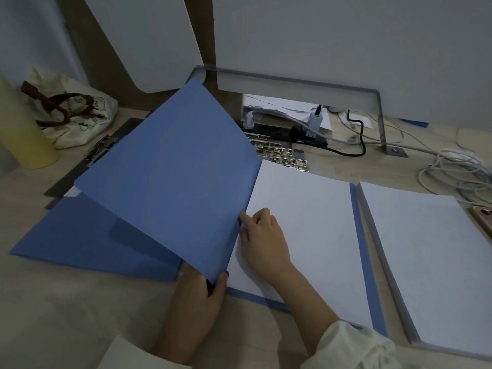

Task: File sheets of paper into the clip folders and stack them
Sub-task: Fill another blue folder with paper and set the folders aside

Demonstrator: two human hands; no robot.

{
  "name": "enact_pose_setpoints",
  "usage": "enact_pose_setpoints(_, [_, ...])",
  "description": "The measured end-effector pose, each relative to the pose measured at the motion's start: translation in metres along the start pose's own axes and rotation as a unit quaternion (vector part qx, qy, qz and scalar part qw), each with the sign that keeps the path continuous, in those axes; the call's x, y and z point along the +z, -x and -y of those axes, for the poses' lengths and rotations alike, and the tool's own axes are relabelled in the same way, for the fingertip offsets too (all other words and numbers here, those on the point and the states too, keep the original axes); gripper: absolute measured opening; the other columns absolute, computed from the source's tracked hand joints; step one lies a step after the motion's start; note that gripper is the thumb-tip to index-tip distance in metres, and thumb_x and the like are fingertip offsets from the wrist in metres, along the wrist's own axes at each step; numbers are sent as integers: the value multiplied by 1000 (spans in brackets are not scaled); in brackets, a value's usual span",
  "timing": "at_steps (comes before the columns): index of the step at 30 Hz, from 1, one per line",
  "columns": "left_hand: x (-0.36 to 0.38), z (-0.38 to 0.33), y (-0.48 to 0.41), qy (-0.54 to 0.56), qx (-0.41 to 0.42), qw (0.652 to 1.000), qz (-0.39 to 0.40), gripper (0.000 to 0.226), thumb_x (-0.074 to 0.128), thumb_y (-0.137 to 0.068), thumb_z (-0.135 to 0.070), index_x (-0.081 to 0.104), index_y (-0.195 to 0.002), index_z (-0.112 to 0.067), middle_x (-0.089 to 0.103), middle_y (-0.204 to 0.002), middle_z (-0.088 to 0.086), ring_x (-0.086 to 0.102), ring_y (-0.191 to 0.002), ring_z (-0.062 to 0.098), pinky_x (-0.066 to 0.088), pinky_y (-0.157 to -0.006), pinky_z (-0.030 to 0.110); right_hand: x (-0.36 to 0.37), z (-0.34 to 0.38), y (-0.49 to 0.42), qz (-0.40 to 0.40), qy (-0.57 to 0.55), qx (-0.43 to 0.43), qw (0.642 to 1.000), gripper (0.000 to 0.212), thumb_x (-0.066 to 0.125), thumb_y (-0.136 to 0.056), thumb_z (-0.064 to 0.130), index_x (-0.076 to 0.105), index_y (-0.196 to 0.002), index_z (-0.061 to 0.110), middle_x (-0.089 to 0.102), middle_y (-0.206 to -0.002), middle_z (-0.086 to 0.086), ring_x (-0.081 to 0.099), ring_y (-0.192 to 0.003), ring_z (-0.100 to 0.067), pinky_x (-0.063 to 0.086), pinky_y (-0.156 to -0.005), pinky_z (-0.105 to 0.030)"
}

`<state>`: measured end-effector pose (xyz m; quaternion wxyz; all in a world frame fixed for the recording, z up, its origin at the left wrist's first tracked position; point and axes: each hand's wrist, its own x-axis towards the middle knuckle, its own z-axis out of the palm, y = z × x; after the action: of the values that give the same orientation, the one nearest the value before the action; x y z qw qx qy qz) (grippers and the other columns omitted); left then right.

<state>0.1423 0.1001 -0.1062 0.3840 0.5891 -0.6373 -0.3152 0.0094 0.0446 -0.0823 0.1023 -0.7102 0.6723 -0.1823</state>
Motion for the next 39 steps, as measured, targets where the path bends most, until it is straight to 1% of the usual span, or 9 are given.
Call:
enact_pose_setpoints(8, [5, 6, 2, -28, 26, 999, 2, 31, 62, -86, -19, 43, -62, -13, 40, -49, 1, 55, -73, 7, 41, -58, 17, -54, -34, 24, 82, -295, 116, 945, 36, 38, -98, 25, 44, -133, 28, 53, -127, 2, 54, -110, -12, 42, -93, -20])
enact_pose_setpoints(13, [6, -6, -1, -149, 153, 977, -23, 18, 73, -66, 10, 56, -72, 9, 37, -49, -7, 41, -32, 15, 33, -45, 0, -94, -84, 65, -26, -310, 184, 932, 32, 41, -96, 30, 50, -127, 30, 49, -121, 16, 45, -112, -2, 33, -85, -9])
enact_pose_setpoints(15, [7, -5, -3, -163, 203, 965, -6, 32, 62, -75, 0, 55, -106, 3, 61, -88, 9, 61, -65, 16, 44, -58, 8, -97, -103, 77, -44, -323, 235, 916, 32, 41, -95, 37, 52, -124, 30, 48, -119, 17, 43, -111, -3, 32, -93, -19])
enact_pose_setpoints(17, [2, -3, -5, -159, 227, 960, 47, 57, 40, -79, -15, 39, -135, -21, 52, -125, -7, 48, -104, 0, 36, -86, 8, -95, -115, 83, -42, -382, 296, 875, 30, 49, -91, 46, 59, -110, 25, 55, -111, 9, 55, -98, -6, 40, -87, -25])
enact_pose_setpoints(23, [0, -4, -1, -187, 217, 951, 114, 62, 43, -79, -41, 32, -139, -35, 56, -128, -4, 47, -106, 3, 52, -78, 27, -102, -130, 98, -71, -572, 318, 753, 43, 31, -93, 53, 57, -117, 29, 63, -118, 3, 58, -110, -20, 41, -103, -44])
enact_pose_setpoints(30, [5, -14, 4, -215, 179, 953, 117, 82, 31, -73, -83, 50, -131, -28, 46, -137, -13, 39, -119, 3, 39, -93, 30, -97, -124, 96, -56, -516, 311, 796, 25, 39, -95, 42, 52, -117, 36, 60, -101, 22, 60, -88, 5, 43, -73, -16])
enact_pose_setpoints(32, [5, -22, 1, -131, 108, 979, 109, 73, 44, -75, -72, 40, -136, -32, 34, -136, -27, 31, -125, -4, 29, -102, 21, -98, -119, 97, -50, -515, 313, 796, 32, 41, -96, 40, 52, -124, 33, 59, -117, 16, 59, -98, 1, 44, -75, -18])
enact_pose_setpoints(36, [5, -42, -20, 60, -69, 990, 109, 49, 55, -92, -18, 39, -137, -16, 52, -120, -5, 52, -108, 14, 38, -90, 23, -96, -112, 95, -55, -484, 335, 806, 44, 44, -95, 36, 39, -139, 29, 39, -143, 7, 41, -125, -15, 37, -102, -33])
enact_pose_setpoints(39, [6, -56, -35, 139, -154, 968, 144, 24, 51, -94, -18, 52, -117, -17, 64, -110, 6, 61, -92, 17, 47, -83, 29, -94, -109, 94, -56, -450, 326, 830, 46, 44, -96, 34, 35, -141, 29, 32, -148, 7, 33, -134, -17, 30, -108, -36])
